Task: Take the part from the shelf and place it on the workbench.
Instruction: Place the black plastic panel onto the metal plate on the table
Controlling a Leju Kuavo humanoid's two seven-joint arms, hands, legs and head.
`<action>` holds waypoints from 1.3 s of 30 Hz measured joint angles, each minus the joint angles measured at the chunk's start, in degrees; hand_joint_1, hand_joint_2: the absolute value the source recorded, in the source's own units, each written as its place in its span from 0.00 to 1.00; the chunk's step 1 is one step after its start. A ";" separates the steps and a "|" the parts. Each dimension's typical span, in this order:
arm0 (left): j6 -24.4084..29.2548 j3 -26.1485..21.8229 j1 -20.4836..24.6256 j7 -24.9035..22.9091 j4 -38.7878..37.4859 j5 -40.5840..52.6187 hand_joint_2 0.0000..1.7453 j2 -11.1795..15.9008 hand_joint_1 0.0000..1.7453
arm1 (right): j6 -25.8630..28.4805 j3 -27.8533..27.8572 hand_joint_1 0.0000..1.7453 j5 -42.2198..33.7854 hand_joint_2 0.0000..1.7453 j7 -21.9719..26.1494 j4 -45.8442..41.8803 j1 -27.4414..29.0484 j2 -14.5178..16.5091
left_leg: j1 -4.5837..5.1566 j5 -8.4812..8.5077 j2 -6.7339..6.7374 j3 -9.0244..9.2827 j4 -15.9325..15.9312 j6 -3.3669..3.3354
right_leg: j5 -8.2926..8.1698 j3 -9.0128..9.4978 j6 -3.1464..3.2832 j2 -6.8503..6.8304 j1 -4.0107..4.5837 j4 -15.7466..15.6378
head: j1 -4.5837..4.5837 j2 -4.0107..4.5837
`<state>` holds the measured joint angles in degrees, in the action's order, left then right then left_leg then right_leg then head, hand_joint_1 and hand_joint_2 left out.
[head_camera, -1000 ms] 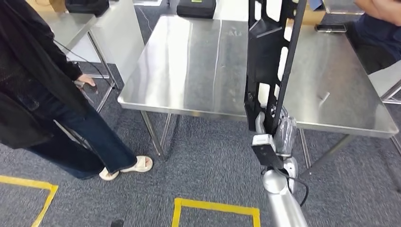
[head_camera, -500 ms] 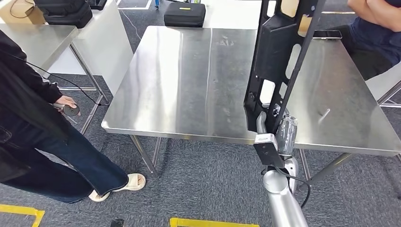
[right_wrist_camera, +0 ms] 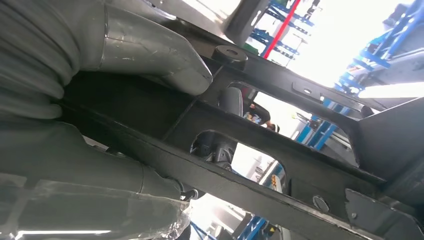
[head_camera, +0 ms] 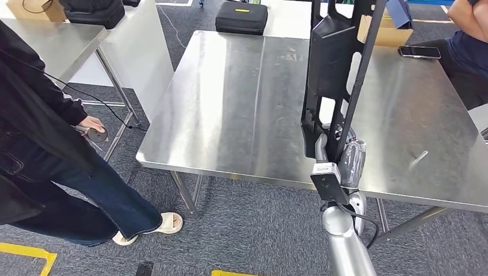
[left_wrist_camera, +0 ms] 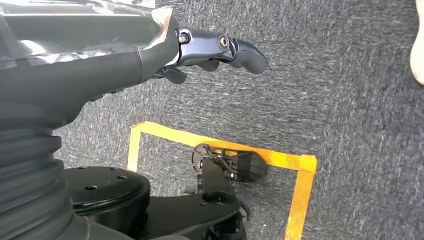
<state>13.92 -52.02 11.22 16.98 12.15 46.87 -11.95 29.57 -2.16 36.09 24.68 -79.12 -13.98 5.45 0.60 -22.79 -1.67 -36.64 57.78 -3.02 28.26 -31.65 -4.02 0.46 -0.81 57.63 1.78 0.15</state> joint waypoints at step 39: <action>-0.39 0.01 -0.22 0.68 0.05 -0.73 1.00 0.23 0.00 | -0.81 0.48 1.00 0.60 1.00 -0.12 -0.22 -0.65 0.24 | -1.53 -9.18 1.45 -7.20 17.08 2.59 | -0.82 -0.48 2.13 -0.20 -0.82 0.57 | -0.20 0.00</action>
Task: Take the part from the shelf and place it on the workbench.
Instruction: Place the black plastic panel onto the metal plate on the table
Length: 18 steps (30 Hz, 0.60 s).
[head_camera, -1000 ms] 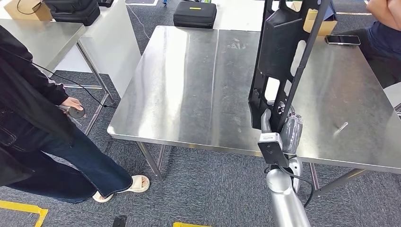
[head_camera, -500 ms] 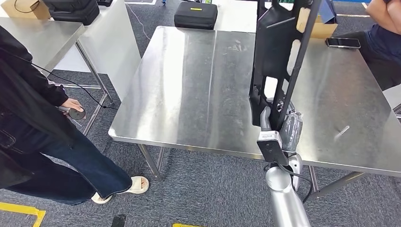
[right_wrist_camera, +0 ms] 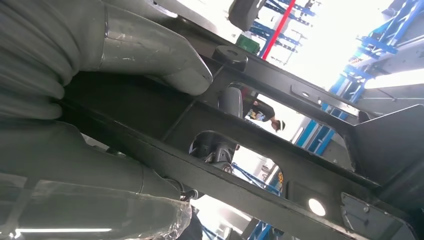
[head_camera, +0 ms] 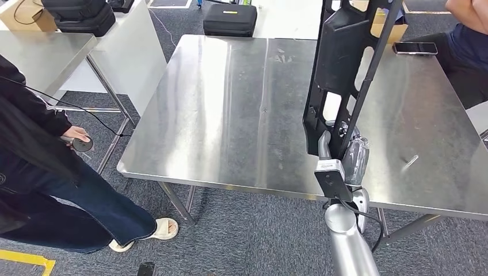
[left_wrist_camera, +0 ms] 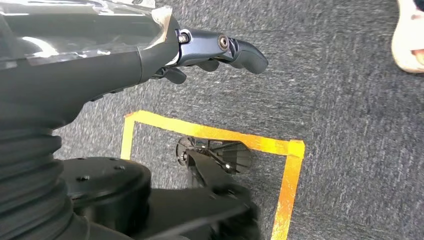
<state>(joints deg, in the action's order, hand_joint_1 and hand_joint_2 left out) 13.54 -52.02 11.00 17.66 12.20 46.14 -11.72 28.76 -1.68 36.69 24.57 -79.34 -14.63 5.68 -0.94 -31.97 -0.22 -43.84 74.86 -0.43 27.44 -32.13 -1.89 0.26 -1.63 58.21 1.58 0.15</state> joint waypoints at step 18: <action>-0.04 0.02 0.04 -0.06 -0.01 0.02 1.00 -0.17 0.00 | -0.06 0.00 1.00 0.57 1.00 -0.14 -0.04 -0.25 -0.02 | 1.61 7.74 -0.33 7.14 -16.20 -1.57 | 1.17 1.41 -0.35 -0.26 0.91 -0.86 | -0.16 0.00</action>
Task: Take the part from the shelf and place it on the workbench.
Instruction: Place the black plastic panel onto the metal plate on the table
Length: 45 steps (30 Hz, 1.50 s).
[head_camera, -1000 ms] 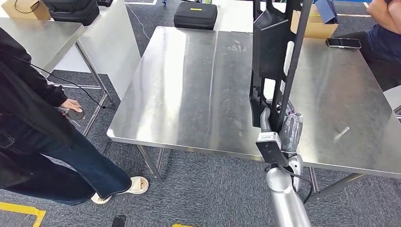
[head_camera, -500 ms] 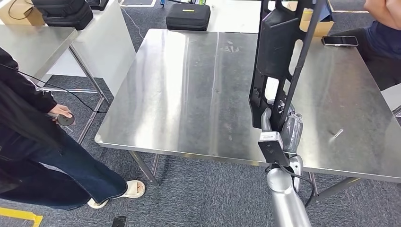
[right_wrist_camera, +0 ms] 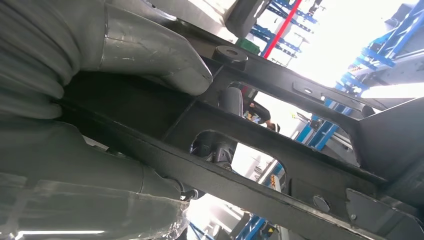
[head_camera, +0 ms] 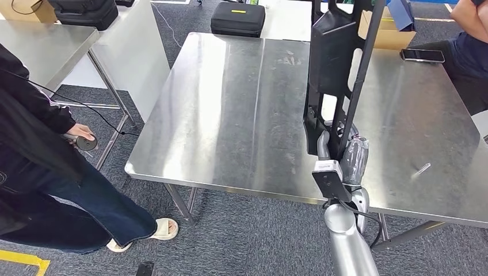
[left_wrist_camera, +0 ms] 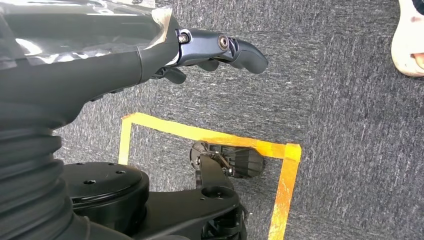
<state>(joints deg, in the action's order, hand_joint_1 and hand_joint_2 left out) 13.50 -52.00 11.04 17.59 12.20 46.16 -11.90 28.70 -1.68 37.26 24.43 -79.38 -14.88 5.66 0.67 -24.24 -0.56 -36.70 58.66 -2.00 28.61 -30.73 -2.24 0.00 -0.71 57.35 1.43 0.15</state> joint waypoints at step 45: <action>-0.55 0.07 0.13 0.20 0.02 0.09 1.00 -0.02 0.00 | -0.69 -1.06 1.00 0.25 1.00 -0.16 1.79 -1.99 -0.38 | -0.64 -0.66 -0.30 2.30 -1.40 -1.63 | 0.89 -7.11 -3.03 -0.01 -1.01 9.31 | -0.18 0.00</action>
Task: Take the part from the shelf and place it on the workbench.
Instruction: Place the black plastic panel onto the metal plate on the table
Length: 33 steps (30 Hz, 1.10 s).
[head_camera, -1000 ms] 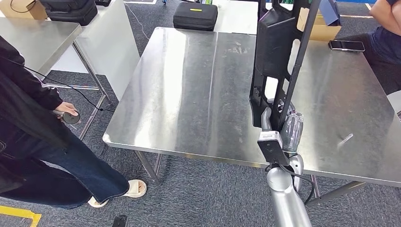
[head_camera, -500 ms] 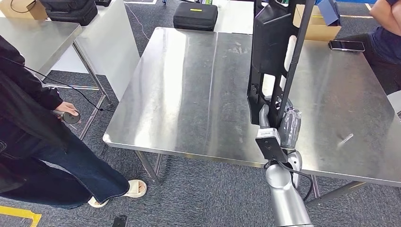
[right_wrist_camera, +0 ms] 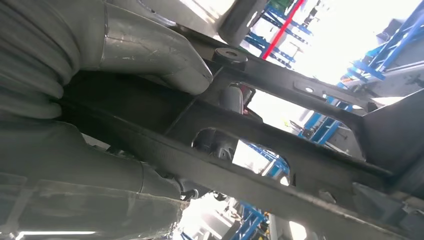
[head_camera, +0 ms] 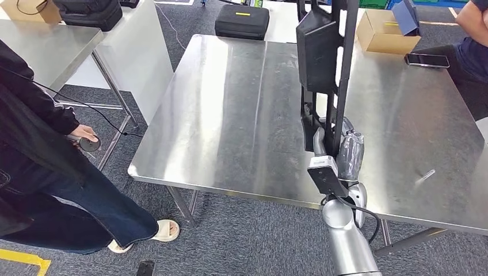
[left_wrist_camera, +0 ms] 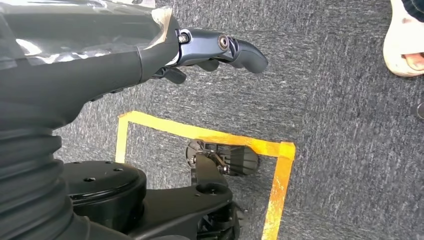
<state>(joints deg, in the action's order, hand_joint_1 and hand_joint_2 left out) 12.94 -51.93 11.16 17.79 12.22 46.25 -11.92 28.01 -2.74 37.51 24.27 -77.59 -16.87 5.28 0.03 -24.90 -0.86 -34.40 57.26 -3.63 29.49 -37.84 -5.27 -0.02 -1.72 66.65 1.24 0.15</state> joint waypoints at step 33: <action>0.46 0.71 -0.01 -0.62 -0.01 0.48 1.00 -0.05 0.00 | -2.48 -1.40 1.00 2.16 1.00 -1.33 1.84 -1.80 0.15 | 0.85 0.33 0.29 -1.65 1.03 1.26 | -2.26 6.18 2.16 0.01 0.43 -9.70 | 0.08 0.00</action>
<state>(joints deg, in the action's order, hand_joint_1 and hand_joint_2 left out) 13.41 -51.22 11.16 17.17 12.21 46.73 -11.97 25.53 -4.14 39.66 22.94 -75.75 -18.67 5.44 0.88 -24.57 -0.57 -36.05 58.29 -2.37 27.23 -31.65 -3.11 0.00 -1.30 56.95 1.32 0.15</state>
